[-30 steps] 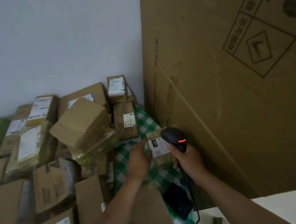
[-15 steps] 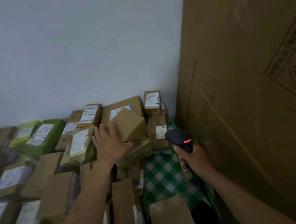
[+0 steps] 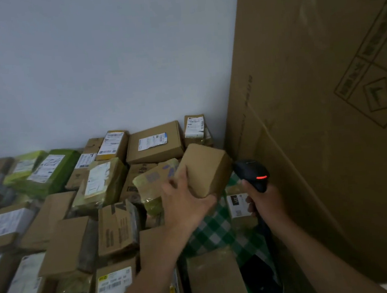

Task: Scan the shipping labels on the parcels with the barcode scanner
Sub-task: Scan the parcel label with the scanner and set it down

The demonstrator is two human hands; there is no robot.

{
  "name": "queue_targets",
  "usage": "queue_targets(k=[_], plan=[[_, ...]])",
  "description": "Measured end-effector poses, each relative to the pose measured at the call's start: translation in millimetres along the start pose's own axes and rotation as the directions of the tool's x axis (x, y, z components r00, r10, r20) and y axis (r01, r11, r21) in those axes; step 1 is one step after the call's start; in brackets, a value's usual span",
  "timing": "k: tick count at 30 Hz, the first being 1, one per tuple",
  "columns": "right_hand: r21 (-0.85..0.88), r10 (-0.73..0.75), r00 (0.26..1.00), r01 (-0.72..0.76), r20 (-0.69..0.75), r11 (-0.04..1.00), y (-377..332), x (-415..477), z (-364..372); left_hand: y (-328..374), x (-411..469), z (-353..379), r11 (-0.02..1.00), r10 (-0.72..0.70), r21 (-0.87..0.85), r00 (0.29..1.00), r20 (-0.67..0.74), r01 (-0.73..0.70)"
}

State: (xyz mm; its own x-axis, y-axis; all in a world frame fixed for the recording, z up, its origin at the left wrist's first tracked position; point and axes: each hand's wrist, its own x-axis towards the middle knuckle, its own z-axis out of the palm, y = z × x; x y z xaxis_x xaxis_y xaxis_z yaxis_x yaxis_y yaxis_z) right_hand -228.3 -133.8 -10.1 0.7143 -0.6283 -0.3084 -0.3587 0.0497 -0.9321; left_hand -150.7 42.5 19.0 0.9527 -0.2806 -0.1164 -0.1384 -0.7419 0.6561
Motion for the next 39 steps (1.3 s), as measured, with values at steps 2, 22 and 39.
queue_targets(k=[2, 22, 39], plan=[[0.029, 0.017, 0.999, -0.016, -0.032, 0.999, 4.8, 0.7, -9.2, -2.0, -10.1, 19.4, 0.999, -0.037, 0.007, 0.999, 0.032, 0.036], [-0.107, 0.096, 0.987, -0.082, 0.131, 0.991, 45.4, 15.6, -18.9, -62.7, 19.5, 139.6, 0.927, -0.355, 0.207, 0.909, 0.217, 0.313], [-0.114, 0.011, 0.985, 0.008, 0.17, 0.993, 22.7, 25.0, 25.8, -92.4, 96.5, -10.6, 0.773, -0.11, 0.63, 0.994, 0.005, 0.082]])
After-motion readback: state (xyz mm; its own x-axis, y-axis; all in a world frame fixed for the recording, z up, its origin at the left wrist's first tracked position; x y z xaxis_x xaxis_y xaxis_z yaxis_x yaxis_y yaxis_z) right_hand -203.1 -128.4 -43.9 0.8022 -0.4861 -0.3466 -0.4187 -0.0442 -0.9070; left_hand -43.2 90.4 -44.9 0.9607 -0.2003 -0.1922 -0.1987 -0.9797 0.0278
